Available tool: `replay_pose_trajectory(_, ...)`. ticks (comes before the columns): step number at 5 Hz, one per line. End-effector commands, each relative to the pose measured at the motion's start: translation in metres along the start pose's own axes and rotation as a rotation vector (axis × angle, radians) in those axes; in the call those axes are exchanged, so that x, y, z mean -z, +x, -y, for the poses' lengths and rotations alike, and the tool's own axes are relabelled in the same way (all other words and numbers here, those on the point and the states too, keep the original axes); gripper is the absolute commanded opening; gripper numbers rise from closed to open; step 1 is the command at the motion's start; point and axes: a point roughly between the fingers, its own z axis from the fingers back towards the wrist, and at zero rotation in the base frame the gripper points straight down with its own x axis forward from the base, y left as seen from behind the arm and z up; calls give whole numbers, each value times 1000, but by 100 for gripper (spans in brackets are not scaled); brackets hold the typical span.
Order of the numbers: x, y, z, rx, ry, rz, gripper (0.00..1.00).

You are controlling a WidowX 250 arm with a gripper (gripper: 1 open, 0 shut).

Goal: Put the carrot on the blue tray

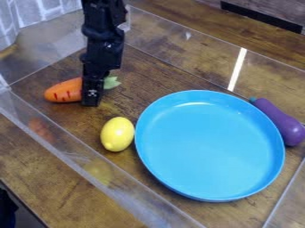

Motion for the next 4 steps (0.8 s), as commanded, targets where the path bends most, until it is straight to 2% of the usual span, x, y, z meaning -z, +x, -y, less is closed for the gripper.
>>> replay_pose_trajectory(1, -15, 14, -8, 33, 47, 25, 0)
replay_pose_trajectory(3, -10, 23, 4, 13, 51, 30, 0)
replay_pose_trajectory(4, -12, 10, 0, 43, 59, 35, 0)
